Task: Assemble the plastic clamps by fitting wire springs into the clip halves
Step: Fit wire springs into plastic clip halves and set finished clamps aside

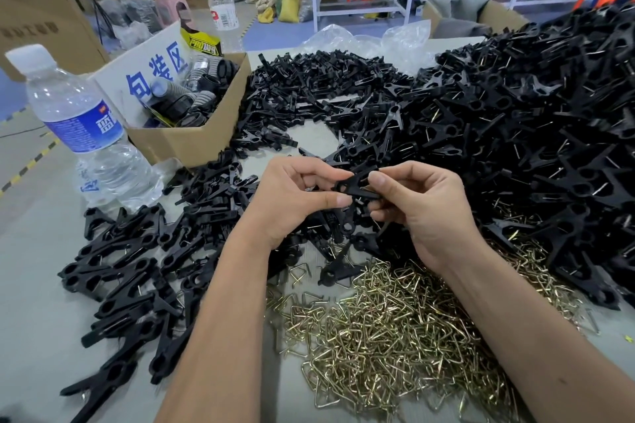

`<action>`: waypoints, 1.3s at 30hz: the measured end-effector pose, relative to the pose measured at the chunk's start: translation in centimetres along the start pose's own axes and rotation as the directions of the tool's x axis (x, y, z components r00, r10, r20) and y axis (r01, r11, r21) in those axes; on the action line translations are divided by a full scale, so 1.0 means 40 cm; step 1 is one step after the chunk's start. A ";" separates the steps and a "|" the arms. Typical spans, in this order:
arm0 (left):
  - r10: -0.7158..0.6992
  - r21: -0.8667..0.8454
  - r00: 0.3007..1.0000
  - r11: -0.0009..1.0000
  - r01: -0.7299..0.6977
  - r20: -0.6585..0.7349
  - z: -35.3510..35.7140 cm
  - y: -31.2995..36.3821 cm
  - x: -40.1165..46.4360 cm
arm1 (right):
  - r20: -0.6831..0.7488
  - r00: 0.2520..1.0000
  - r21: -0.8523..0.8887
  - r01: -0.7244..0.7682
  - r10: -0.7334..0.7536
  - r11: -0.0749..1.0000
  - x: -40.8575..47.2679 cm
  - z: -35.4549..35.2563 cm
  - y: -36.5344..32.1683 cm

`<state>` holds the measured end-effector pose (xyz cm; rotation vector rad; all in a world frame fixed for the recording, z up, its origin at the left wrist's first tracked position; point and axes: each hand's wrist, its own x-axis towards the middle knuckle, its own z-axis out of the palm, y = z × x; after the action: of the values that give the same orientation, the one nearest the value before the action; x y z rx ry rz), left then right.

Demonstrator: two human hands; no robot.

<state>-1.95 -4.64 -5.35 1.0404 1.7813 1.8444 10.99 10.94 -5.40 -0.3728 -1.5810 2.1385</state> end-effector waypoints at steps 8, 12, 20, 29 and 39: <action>0.010 -0.098 1.000 0.995 -0.011 -0.015 0.003 0.006 -0.002 | 0.150 0.975 0.174 -0.188 0.163 0.966 0.003 -0.005 -0.008; 0.020 -0.142 0.999 0.990 -0.015 0.032 0.007 0.007 -0.002 | 0.233 0.944 0.188 -0.281 0.236 0.941 0.003 -0.007 -0.015; 0.014 -0.264 0.997 0.965 0.006 0.073 0.009 0.007 -0.002 | 0.491 0.837 0.231 -0.392 0.241 0.891 0.004 -0.029 -0.012; 0.045 -0.109 0.999 0.993 -0.045 -0.008 0.025 0.009 -0.002 | 0.690 0.688 0.489 -0.673 0.226 0.554 0.012 -0.041 -0.004; 0.021 -0.161 0.999 0.987 -0.016 0.027 0.023 0.010 -0.010 | 0.706 0.670 0.475 -0.689 0.230 0.547 0.015 -0.052 -0.023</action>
<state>-0.95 -4.34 -5.12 1.0198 1.5821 1.9378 11.65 13.18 -5.16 0.1623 -0.7104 3.3562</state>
